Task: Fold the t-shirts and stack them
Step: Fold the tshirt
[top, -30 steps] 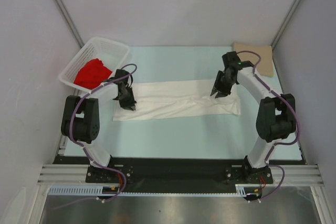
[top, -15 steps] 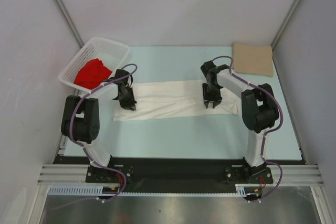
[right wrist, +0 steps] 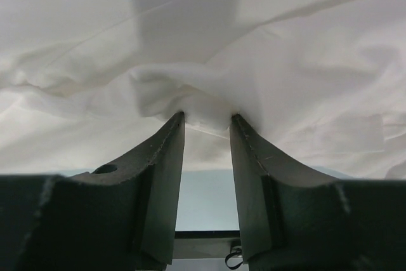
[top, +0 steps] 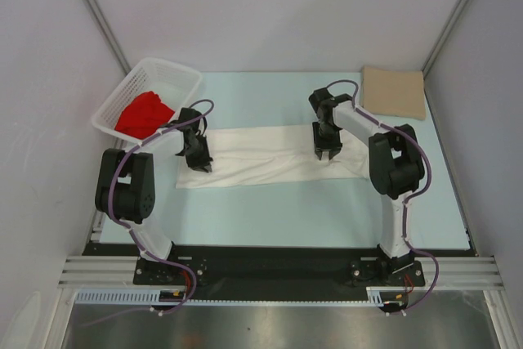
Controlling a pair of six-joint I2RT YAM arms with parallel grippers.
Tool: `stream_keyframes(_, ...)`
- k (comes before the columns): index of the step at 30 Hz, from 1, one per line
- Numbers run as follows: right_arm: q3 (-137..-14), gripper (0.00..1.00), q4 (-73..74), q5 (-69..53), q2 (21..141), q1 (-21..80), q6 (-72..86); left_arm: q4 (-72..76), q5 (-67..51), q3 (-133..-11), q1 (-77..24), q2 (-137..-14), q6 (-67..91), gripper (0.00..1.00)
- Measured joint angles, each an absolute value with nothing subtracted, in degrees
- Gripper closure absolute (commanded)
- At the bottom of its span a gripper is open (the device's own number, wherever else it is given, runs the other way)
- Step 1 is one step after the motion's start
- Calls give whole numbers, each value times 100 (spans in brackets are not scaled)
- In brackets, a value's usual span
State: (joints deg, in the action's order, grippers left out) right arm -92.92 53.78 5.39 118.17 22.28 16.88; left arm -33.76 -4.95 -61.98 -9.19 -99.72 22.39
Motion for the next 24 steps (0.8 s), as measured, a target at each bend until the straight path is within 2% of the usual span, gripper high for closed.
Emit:
stream_keyframes(3,-9292,68,5404,530,11885,2226,1712,-3376,-495,-6198,-906,-9972,2239,83)
stream_keyframes(4,-9292,72,5415,513,11885,2220,1732,-3376,-495,-6198,-902,-9972,2239,83)
stream_keyframes(5,-9299,83,5424,495,11885,2193,1761,-3376,-495,-6198,-893,-9972,2239,83)
stream_keyframes(9,-9441,100,5546,235,11885,2084,2023,-3376,-495,-6198,-875,-9972,2239,83)
stream_keyframes(16,-9494,100,5717,-1240,11876,1590,2867,-3376,-497,-6198,-875,-9972,2241,83)
stream_keyframes(24,-8482,100,5496,-2519,11439,1245,3957,-3374,-497,-6198,-875,-9972,2248,83)
